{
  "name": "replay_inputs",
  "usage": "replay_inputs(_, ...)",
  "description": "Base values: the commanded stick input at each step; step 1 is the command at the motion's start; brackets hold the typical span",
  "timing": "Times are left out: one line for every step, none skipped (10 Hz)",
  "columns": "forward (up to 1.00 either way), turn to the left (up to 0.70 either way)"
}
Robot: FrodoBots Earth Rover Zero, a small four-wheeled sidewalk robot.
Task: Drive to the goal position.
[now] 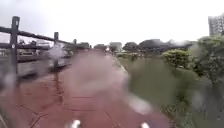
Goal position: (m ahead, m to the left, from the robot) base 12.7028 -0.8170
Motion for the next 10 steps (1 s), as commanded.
replay_inputs(0.70,0.00)
replay_inputs(0.70,0.00)
replay_inputs(0.70,0.00)
replay_inputs(0.70,0.00)
replay_inputs(0.70,0.00)
replay_inputs(0.70,0.00)
replay_inputs(0.70,0.00)
replay_inputs(0.70,0.00)
replay_inputs(0.70,0.00)
replay_inputs(0.70,0.00)
